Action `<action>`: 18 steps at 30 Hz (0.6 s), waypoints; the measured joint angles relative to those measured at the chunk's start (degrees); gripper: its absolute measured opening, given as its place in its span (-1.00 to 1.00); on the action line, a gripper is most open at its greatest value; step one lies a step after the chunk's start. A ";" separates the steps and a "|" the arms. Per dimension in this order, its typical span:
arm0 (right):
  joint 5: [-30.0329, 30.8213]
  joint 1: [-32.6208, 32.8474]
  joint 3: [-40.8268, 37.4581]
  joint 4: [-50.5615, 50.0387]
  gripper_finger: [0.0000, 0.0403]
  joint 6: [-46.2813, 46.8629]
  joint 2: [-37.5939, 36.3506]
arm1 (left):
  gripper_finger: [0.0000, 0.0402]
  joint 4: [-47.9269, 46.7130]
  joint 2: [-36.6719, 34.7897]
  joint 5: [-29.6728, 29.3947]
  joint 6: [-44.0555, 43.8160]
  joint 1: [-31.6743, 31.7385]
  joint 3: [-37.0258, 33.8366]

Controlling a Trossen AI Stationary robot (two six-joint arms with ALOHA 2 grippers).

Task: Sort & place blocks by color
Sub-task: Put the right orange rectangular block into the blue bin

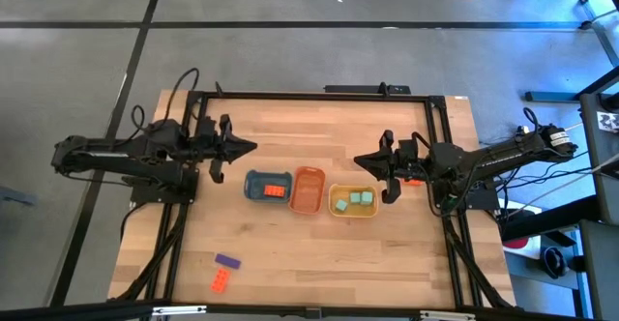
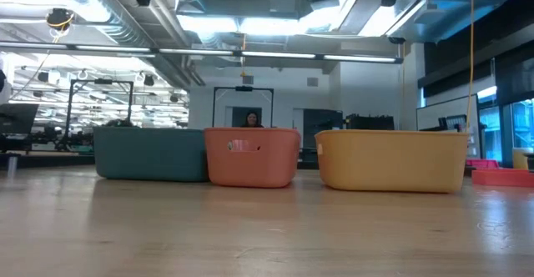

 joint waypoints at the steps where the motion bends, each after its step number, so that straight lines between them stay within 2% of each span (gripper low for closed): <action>1: 0.00 -0.01 0.00 -0.01 -0.90 0.00 0.00 | -0.99 0.08 -0.06 -0.24 0.02 0.00 0.00; 8: 0.14 0.00 0.00 -0.02 -0.89 0.13 0.00 | -1.00 -0.27 0.06 -0.69 0.00 0.02 0.00; 11: 2.09 0.01 0.00 -0.13 -0.81 2.29 0.00 | -1.00 -1.37 0.11 -0.71 -0.11 0.02 0.00; 14: 4.28 -0.01 -0.01 -0.94 -0.62 4.14 0.00 | -1.00 -1.45 0.09 -1.03 -0.17 0.02 0.00; 18: 6.62 -0.01 0.04 -1.55 -0.24 4.98 -0.02 | -1.00 -1.48 0.09 -1.32 -0.22 0.02 0.00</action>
